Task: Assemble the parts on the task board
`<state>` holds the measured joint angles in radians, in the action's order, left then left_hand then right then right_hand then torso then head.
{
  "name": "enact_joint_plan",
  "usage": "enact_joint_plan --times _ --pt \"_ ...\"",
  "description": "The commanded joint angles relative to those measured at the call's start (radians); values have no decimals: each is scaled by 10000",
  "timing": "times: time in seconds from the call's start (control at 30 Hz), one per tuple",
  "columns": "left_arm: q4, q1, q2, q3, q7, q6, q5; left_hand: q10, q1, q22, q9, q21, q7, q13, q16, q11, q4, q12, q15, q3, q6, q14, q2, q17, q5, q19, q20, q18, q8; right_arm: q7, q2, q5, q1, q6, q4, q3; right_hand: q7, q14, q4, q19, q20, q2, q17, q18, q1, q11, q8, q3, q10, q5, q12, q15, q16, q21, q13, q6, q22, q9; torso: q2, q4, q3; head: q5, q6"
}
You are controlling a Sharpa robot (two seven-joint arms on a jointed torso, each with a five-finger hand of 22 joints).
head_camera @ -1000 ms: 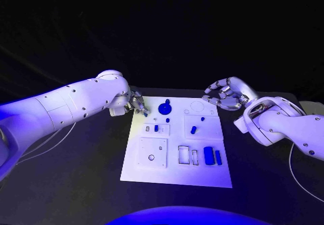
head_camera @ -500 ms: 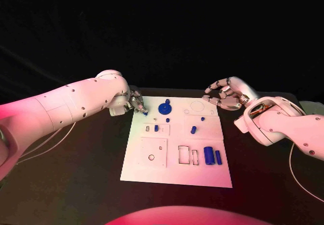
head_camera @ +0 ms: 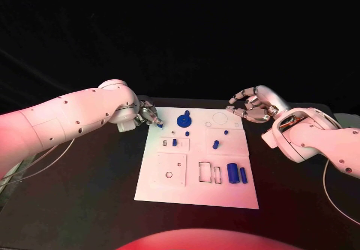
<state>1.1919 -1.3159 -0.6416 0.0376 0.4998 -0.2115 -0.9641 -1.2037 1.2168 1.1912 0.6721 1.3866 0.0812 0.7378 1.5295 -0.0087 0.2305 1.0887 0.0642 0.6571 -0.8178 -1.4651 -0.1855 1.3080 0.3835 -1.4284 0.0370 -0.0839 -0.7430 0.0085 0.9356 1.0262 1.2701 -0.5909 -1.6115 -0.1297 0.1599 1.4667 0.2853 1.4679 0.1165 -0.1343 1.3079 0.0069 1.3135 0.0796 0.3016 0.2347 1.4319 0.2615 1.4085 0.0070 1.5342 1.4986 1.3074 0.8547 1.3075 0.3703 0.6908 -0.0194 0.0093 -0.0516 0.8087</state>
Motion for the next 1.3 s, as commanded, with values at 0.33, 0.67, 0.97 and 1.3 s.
enact_joint_plan --times 0.33,0.67,0.97,1.3 --pt "1939 172 -997 46 -137 1449 488 -403 -428 128 -49 119 -172 426 20 -69 -2048 287 141 2161 -357 -834 -102 1731 429 -113 -80 112 -83 34 28 43 -6 88 -20 1 -15 788 11 544 -83 21 1622 150 -49 -46 58 59 -9 29 17 -49 -33 -20 1156 -69 2027 -12 -2 -20 -10 -62 15" --pt "2686 499 -1336 86 -116 1652 -419 -496 -491 227 -48 168 -194 572 40 -92 -2133 381 159 2216 -408 -845 -156 1772 523 -151 -97 131 -107 34 26 42 -14 87 -24 1 -15 788 11 544 -83 21 1622 150 -49 -46 58 59 -9 29 17 -49 -33 -20 1156 -69 2027 -12 5 -22 -12 -104 23" --pt "2896 633 -1336 137 -79 1538 -848 -594 -584 257 -53 184 -220 704 54 -116 -2220 463 183 2275 -478 -852 -223 1800 717 -164 -121 136 -132 34 20 42 -28 88 -25 1 -15 788 11 544 -83 21 1622 150 -49 -46 58 59 -9 29 17 -49 -33 -20 1156 -69 2027 -12 12 -15 -9 -115 51" --pt "2893 696 -1259 174 -14 1355 -1185 -647 -621 271 -55 191 -230 795 60 -125 -2249 517 193 2289 -505 -856 -245 1812 812 -169 -128 139 -142 38 11 42 -39 86 -21 1 -15 788 11 544 -83 21 1622 150 -49 -46 58 59 -9 29 17 -49 -33 -20 1156 -69 2027 -12 7 -13 -5 -117 81"
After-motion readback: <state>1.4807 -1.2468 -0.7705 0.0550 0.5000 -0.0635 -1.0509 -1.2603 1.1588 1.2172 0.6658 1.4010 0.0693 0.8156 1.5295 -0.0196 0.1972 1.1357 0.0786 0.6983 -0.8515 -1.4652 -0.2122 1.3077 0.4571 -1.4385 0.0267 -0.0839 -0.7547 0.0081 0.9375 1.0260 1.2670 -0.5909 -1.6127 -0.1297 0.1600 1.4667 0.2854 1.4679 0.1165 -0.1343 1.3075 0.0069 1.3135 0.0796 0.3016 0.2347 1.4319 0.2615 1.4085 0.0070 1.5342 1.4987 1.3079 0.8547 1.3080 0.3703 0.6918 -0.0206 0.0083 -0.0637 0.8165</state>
